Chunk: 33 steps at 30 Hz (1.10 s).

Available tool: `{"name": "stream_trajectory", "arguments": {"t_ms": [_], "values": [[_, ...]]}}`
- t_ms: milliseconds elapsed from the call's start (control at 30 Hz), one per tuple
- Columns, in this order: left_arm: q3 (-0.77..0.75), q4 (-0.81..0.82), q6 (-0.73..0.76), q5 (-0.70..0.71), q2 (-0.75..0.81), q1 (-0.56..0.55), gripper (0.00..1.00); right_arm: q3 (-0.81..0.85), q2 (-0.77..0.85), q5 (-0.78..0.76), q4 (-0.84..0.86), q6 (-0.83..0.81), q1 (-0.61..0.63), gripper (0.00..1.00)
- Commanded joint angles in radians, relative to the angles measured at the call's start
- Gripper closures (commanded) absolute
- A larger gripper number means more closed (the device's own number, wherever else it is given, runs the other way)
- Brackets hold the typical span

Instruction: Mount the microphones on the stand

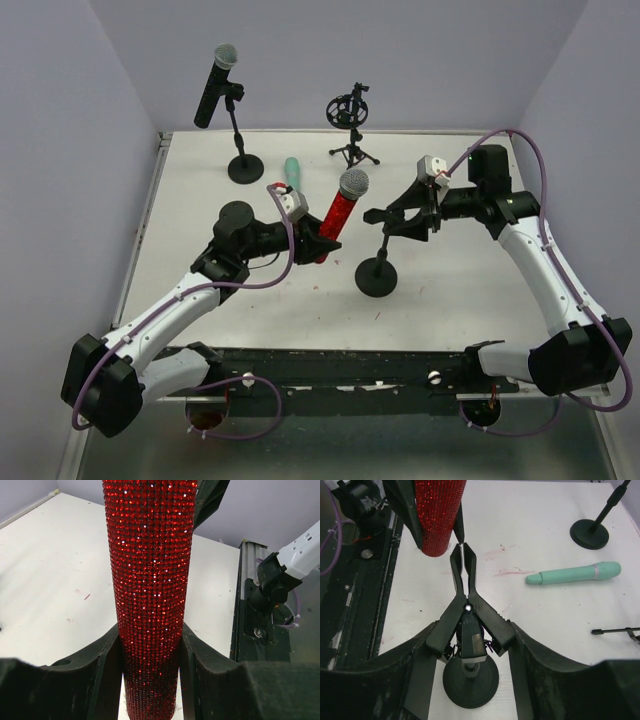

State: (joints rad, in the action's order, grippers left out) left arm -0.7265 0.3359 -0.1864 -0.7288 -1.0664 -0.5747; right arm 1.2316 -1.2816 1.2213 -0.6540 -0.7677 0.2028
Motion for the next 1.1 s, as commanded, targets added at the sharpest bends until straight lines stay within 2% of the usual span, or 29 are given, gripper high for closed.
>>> {"name": "stream_trajectory", "arguments": {"t_ms": [0,67,167,233,467,667,900,1067], "values": [[-0.008,0.058,0.004,0.017,-0.023,-0.019,1.00,0.025,0.021,-0.009,-0.042,-0.022,-0.003,0.48],[-0.014,0.061,0.008,0.025,-0.036,-0.028,1.00,0.025,0.021,-0.005,-0.045,-0.024,-0.003,0.61],[-0.030,0.064,0.018,0.032,-0.059,-0.039,1.00,0.025,0.021,-0.005,-0.061,-0.044,-0.003,0.72],[-0.039,0.074,0.021,0.037,-0.079,-0.047,1.00,0.025,0.021,-0.002,-0.065,-0.047,-0.003,0.76],[-0.076,0.153,0.034,0.043,-0.178,-0.088,1.00,0.026,0.008,0.026,-0.088,-0.054,-0.005,0.80],[-0.091,0.288,0.007,0.068,-0.276,-0.129,1.00,0.046,-0.019,0.056,-0.144,-0.082,-0.005,0.82],[-0.021,0.573,-0.073,0.155,-0.351,-0.172,1.00,0.051,-0.039,0.090,-0.179,-0.102,-0.002,0.83],[-0.030,0.669,-0.096,0.229,-0.408,-0.201,1.00,0.055,-0.051,0.106,-0.194,-0.114,-0.002,0.83]]}}
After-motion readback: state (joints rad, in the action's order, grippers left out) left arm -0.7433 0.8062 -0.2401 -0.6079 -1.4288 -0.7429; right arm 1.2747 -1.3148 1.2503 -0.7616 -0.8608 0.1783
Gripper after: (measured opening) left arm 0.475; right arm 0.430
